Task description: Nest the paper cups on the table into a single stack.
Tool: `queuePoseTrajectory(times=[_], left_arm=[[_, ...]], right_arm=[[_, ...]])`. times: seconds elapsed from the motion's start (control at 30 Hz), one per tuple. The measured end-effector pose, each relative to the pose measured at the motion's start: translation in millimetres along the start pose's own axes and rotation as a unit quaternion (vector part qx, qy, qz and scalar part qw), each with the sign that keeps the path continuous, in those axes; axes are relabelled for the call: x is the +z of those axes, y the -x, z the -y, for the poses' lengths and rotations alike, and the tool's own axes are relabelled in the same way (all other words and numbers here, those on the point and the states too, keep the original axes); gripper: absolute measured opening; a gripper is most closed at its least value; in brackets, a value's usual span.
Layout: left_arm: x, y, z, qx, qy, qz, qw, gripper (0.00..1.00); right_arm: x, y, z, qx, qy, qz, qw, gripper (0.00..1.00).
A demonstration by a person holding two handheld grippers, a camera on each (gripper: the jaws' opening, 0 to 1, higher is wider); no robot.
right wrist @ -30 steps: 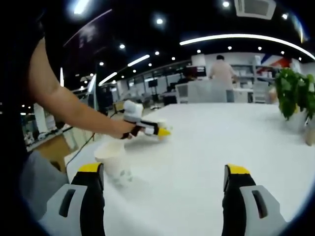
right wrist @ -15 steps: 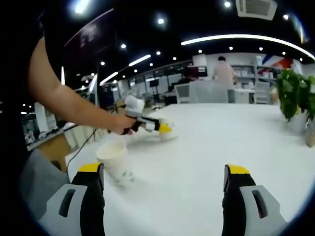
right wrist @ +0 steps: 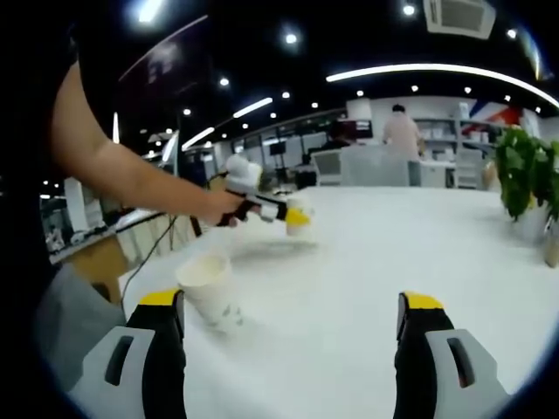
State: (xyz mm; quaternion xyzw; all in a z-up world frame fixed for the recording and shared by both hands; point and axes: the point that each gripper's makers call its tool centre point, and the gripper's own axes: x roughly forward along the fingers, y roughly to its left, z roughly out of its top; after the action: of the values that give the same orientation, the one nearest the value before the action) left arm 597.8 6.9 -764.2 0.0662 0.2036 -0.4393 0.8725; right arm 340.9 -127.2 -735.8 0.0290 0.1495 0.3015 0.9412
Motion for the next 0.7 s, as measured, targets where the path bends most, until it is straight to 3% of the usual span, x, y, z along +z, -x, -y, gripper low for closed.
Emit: queuePoseTrajectory(times=[0.33,0.7], left_arm=[[24.5,10.5,5.9,-0.009,-0.006,-0.002,0.9999,0.38],[59.0,24.2,8.9,-0.017,-0.009,0.018,0.9997,0.38]], right_arm=[[0.7,0.8,-2.9,0.004,0.003,0.001,1.0000,1.00],[8.8,-0.5,-5.9,0.010,0.009,0.006,0.9999,1.00]])
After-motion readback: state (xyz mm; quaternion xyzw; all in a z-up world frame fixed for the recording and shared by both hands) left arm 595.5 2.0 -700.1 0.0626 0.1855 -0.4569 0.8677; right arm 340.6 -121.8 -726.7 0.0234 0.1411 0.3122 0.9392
